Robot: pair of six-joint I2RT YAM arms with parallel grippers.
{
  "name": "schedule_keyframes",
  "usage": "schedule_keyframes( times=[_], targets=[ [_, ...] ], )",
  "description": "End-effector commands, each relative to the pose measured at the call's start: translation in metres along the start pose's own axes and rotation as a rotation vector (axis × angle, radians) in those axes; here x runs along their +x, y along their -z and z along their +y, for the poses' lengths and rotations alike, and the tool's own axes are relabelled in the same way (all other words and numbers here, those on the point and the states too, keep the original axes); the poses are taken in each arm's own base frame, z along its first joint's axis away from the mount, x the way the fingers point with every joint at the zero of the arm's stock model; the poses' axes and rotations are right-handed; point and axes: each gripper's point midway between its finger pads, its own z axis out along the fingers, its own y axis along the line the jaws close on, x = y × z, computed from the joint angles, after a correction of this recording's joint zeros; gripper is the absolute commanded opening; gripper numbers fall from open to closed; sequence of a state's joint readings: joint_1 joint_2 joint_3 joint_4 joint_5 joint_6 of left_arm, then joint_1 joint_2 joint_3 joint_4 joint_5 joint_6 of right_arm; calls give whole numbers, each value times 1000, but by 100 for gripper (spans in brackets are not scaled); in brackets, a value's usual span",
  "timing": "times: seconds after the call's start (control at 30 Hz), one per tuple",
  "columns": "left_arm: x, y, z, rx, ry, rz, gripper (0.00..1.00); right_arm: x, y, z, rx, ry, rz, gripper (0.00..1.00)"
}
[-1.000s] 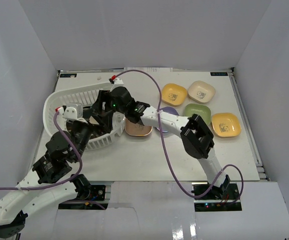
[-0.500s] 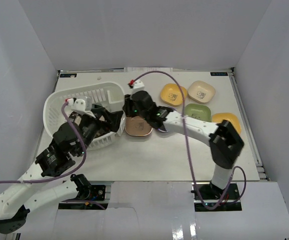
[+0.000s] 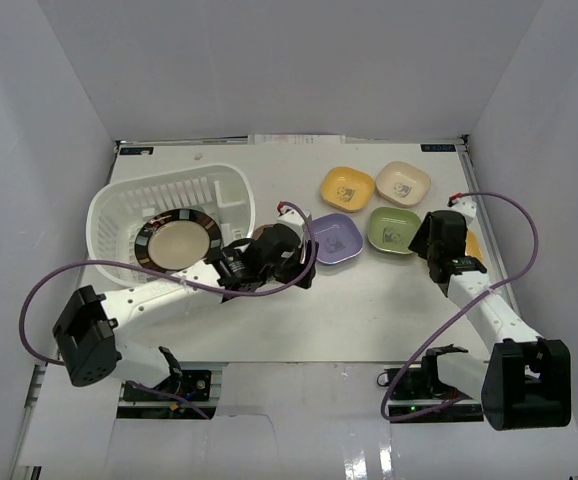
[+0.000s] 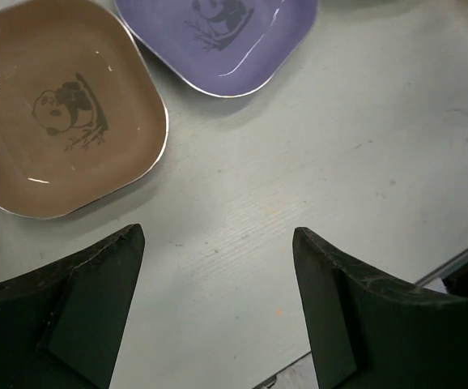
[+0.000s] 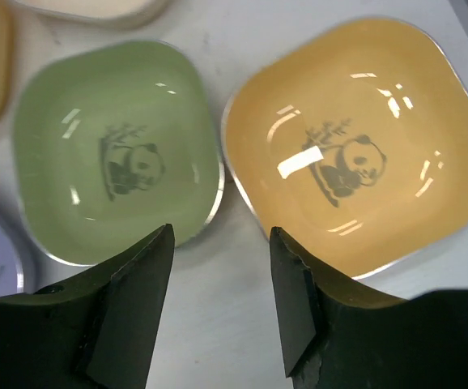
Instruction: Place the plates into the plastic bin on the countertop
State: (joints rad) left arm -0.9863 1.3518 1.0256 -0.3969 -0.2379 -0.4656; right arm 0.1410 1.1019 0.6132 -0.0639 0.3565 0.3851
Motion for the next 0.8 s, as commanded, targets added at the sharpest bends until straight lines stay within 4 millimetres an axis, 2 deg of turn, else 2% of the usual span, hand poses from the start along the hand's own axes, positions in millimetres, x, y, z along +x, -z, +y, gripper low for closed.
schedule_keyframes(
  times=[0.0,0.1,0.17,0.3,0.4,0.57,0.6,0.77],
  targets=[
    [-6,-10,12,-90,7,-31,84,3,-3,-17,28,0,10,58],
    [2,-27,21,-150,-23,-12,84,14,-14,-33,88,10,57,59],
    [5,-35,20,-150,-37,2,84,14,-19,-42,115,6,66,59],
    [13,-50,24,-168,-62,32,84,23,-27,-43,111,25,114,55],
    [14,-60,30,-177,-56,48,84,40,-33,-43,101,41,171,53],
    [17,-73,32,-159,-62,75,83,58,-33,-49,118,42,202,35],
    [19,-75,32,-157,-66,81,83,54,-31,-49,116,37,184,26],
    [32,-88,43,-200,-87,121,82,46,-22,-48,105,14,136,8]
  ],
)
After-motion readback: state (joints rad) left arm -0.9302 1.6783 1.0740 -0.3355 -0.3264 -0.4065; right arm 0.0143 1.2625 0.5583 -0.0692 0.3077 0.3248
